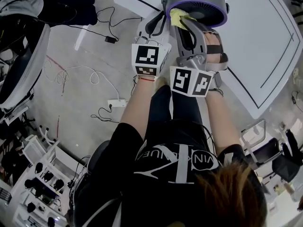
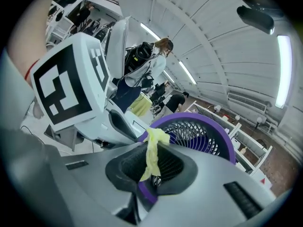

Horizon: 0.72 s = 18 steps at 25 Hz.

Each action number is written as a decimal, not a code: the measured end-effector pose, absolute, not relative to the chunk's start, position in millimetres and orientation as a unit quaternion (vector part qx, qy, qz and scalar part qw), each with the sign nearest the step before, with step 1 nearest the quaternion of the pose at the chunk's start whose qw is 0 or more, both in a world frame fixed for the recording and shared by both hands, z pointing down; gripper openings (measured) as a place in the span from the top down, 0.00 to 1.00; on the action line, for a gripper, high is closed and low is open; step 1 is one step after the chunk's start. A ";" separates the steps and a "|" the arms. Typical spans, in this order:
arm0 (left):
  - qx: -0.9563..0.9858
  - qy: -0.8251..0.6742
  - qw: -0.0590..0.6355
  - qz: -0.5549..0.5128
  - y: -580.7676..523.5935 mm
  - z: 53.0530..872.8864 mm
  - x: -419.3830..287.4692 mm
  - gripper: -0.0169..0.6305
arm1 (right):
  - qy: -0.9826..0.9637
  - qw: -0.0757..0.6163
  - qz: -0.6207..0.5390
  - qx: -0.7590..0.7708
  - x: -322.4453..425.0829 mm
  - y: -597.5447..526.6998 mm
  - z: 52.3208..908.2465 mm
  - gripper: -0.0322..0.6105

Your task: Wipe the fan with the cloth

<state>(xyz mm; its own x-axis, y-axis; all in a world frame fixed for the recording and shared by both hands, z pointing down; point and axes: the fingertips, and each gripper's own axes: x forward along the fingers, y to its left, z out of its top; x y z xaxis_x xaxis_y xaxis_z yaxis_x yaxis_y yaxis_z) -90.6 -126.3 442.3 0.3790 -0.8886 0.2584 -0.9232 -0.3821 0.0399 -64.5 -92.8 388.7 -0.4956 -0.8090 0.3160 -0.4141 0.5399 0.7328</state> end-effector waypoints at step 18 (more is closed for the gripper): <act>0.825 -0.549 0.091 0.097 -121.4 433.4 -91.4 0.92 | -0.804 0.312 -0.309 0.401 -49.0 -90.1 342.3 0.88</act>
<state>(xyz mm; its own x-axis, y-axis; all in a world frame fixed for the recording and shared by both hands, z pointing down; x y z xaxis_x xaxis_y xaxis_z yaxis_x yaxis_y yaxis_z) -91.4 -121.4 433.4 0.3781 -0.8886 0.2596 -0.9238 -0.3802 0.0441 -49.0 -90.1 342.3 -0.4847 -0.8371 0.2536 -0.4519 0.4880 0.7468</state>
